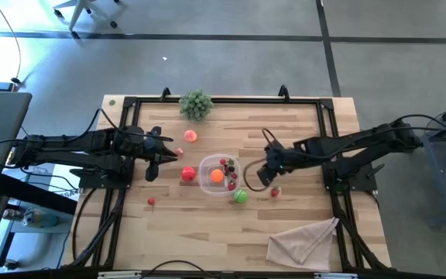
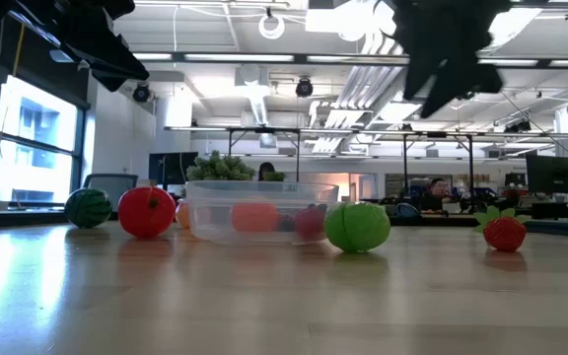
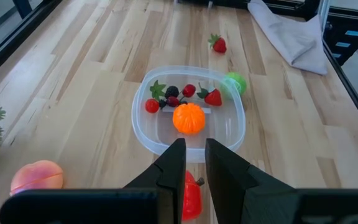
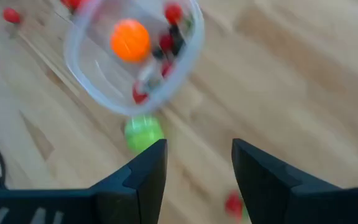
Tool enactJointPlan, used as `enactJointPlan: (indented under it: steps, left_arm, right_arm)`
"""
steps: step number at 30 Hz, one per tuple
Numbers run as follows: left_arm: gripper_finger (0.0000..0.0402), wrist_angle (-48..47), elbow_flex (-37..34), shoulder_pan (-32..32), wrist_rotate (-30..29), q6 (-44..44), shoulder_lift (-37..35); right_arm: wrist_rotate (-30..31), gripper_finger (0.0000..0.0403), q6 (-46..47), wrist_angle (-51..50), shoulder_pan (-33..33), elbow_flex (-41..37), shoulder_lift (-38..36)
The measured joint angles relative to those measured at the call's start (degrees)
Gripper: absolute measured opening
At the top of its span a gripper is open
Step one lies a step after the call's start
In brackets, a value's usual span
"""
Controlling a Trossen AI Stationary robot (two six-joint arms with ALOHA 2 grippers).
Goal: Pick and placing Produce into tupperware
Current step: Put the strawberry into the transparent bin
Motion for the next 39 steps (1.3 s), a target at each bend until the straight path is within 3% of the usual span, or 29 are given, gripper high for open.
enactJointPlan:
  steps: [9, 22, 31, 39]
  left_arm:
    - [0.0051, 0.00, 0.00, 0.00, 0.02, 0.02, 0.00]
    - [0.0051, -0.01, 0.00, -0.01, 0.00, 0.02, 0.00]
    - [0.0051, 0.00, 0.00, -0.02, 0.02, 0.02, 0.00]
    - [0.0051, 0.00, 0.00, -0.02, 0.02, 0.00, 0.00]
  right_arm:
    - [0.73, 0.0172, 25.59, -11.56, 11.27, -0.01, -0.56]
    - [13.05, 0.0172, 50.97, -16.34, 24.02, -0.02, 2.14]
    - [9.40, 0.0172, 57.52, -14.81, 23.31, -0.02, 10.98]
    - [7.59, 0.0172, 56.55, -9.95, 22.84, -0.02, 17.24]
